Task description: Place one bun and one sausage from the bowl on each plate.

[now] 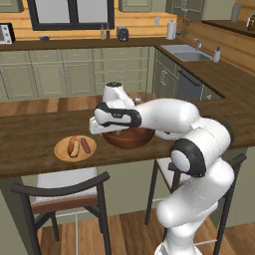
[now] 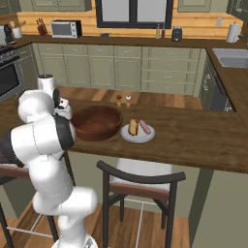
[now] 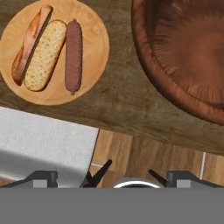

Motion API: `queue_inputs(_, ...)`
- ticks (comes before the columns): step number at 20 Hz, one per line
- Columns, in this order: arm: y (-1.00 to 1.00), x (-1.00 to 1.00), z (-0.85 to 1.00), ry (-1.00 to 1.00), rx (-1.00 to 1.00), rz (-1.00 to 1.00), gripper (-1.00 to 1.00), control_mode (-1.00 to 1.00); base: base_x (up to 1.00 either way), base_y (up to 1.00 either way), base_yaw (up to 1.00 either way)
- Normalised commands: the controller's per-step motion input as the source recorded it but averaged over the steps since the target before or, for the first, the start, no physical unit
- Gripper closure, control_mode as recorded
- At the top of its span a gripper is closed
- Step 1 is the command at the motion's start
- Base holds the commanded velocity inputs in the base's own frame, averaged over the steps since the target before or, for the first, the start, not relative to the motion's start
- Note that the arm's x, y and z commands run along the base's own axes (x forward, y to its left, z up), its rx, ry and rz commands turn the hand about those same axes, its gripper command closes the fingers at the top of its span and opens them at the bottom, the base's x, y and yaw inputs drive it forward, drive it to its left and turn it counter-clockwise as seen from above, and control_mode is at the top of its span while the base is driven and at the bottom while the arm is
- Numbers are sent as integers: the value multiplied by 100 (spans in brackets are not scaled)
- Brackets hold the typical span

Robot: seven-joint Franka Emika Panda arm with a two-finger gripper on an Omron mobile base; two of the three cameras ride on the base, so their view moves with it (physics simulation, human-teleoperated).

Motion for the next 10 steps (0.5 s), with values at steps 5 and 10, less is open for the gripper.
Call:
queue_inputs(5, -100, -100, 71, -1, 12, -9, -100, -100, 0, 0, 0)
queue_inputs(10, -100, -100, 88, 0, 11, -6, -100, -100, 0, 0, 0)
